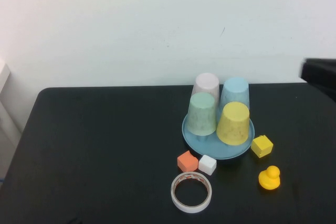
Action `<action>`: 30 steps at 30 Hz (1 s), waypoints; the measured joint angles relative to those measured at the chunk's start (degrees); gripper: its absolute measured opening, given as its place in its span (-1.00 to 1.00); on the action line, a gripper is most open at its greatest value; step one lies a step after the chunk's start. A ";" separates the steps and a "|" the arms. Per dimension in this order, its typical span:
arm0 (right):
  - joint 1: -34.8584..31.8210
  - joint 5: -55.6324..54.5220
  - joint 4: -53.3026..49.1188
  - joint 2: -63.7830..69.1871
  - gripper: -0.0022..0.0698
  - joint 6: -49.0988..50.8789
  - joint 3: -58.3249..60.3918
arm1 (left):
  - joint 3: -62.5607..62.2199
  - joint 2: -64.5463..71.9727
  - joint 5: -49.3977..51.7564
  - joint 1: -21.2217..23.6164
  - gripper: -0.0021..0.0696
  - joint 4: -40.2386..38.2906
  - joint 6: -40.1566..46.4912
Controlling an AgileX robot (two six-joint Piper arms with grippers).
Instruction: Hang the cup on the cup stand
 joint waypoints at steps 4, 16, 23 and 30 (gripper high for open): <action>0.00 -4.10 0.08 -16.84 -0.94 -1.02 5.81 | 0.06 0.00 -1.28 0.02 -0.94 0.93 0.00; 0.00 -28.58 -6.26 -63.65 -0.94 15.21 15.05 | 0.22 0.00 -1.42 0.02 -0.94 1.19 0.00; 0.46 -15.71 -16.66 -61.37 -0.94 23.40 16.11 | 0.35 0.00 0.49 0.12 -0.94 1.28 -0.11; 0.46 -13.24 -18.64 -61.31 -0.94 23.52 16.34 | 0.35 0.00 1.17 0.12 -0.94 1.28 -0.11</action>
